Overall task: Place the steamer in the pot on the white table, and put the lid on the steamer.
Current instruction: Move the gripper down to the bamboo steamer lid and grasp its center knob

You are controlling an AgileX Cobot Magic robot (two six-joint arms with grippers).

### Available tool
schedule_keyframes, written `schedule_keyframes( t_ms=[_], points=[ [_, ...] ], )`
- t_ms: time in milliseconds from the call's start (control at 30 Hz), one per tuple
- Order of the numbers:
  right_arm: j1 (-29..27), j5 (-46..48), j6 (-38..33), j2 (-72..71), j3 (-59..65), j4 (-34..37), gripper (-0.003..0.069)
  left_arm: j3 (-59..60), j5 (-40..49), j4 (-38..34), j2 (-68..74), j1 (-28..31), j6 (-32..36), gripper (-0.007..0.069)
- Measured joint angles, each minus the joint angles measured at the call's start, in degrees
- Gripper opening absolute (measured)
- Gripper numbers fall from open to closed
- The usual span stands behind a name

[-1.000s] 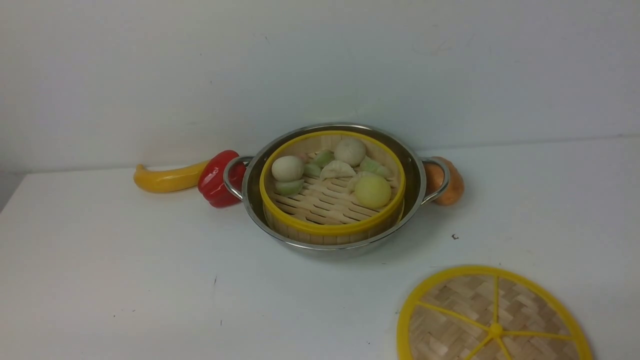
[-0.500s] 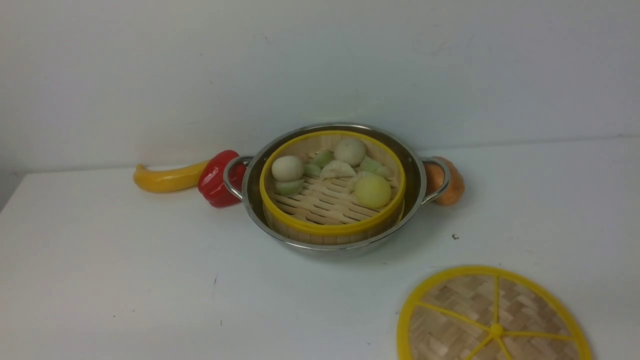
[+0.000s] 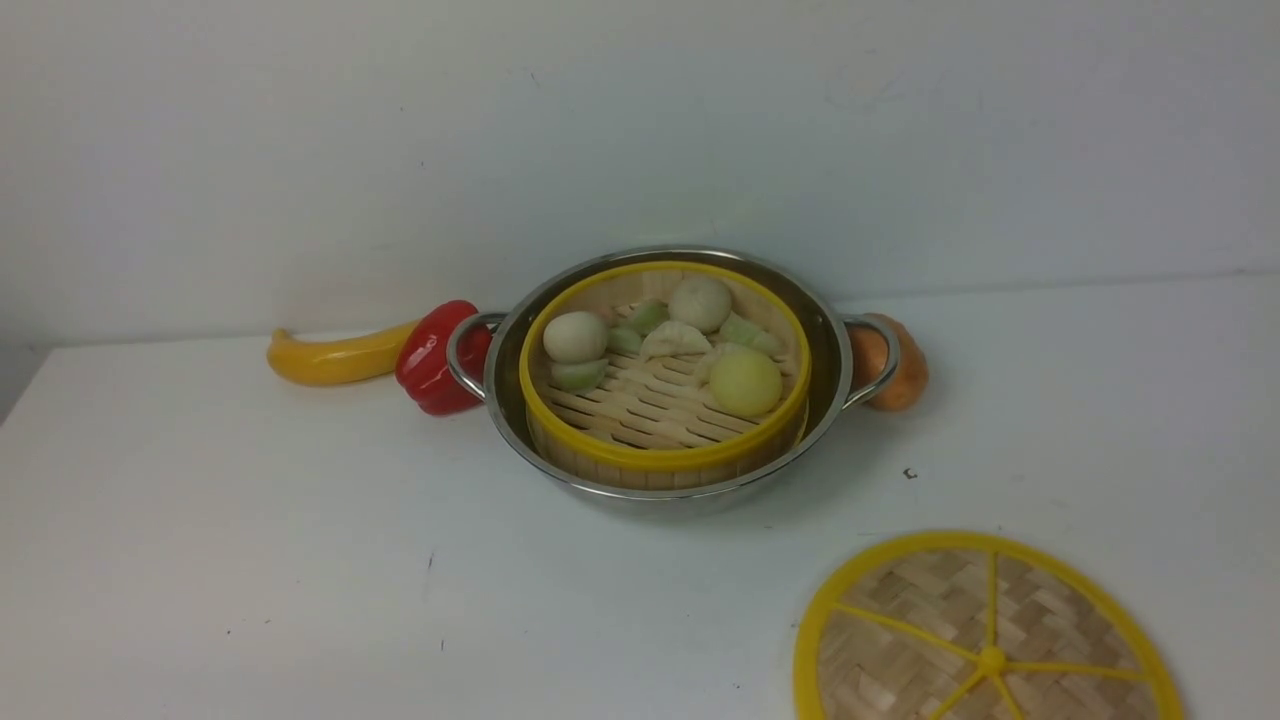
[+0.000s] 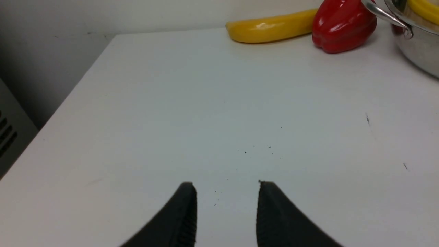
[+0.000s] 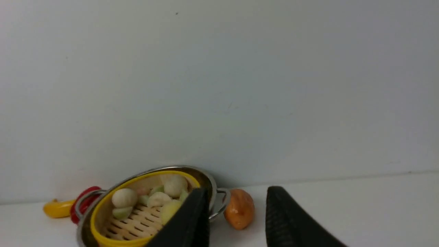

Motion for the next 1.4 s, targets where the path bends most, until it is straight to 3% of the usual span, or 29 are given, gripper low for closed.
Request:
schedule_keyframes(
  t_ms=[133, 333, 433, 667, 900, 1033, 1200, 1400],
  points=[
    [0.00, -0.89, -0.97, 1.08, -1.08, 6.84, 0.0249, 0.00, 0.00, 0.00, 0.00, 0.00, 0.00, 0.0241],
    [0.00, -1.14, -4.20, 2.84, -1.96, 11.38, 0.0249, 0.00, 0.00, 0.00, 0.00, 0.00, 0.00, 0.0241],
    [0.00, 9.89, -14.47, 9.40, -4.90, 11.63, 0.0249, 0.00, 0.00, 0.00, 0.00, 0.00, 0.00, 0.0241],
    [0.00, 27.37, -29.42, 27.99, -10.90, 12.88, 0.0249, 0.00, 0.00, 0.00, 0.00, 0.00, 0.00, 0.0241],
    [0.00, 22.90, -39.86, 43.12, -11.42, 20.07, 0.0250, 0.00, 0.00, 0.00, 0.00, 0.00, 0.00, 0.0241],
    [0.52, 20.09, -40.74, 51.42, -11.57, 17.95, 0.0260, 0.00, 0.00, 0.00, 0.00, 0.00, 0.00, 0.0241],
    [6.01, 16.68, -38.95, 59.77, -11.95, 11.65, 0.0295, 0.00, 0.00, 0.00, 0.00, 0.00, 0.00, 0.0241],
    [16.09, 13.43, -26.74, 69.29, -15.03, -1.46, 0.0335, 0.00, 0.00, 0.00, 0.00, 0.00, 0.00, 0.0241]
  ],
)
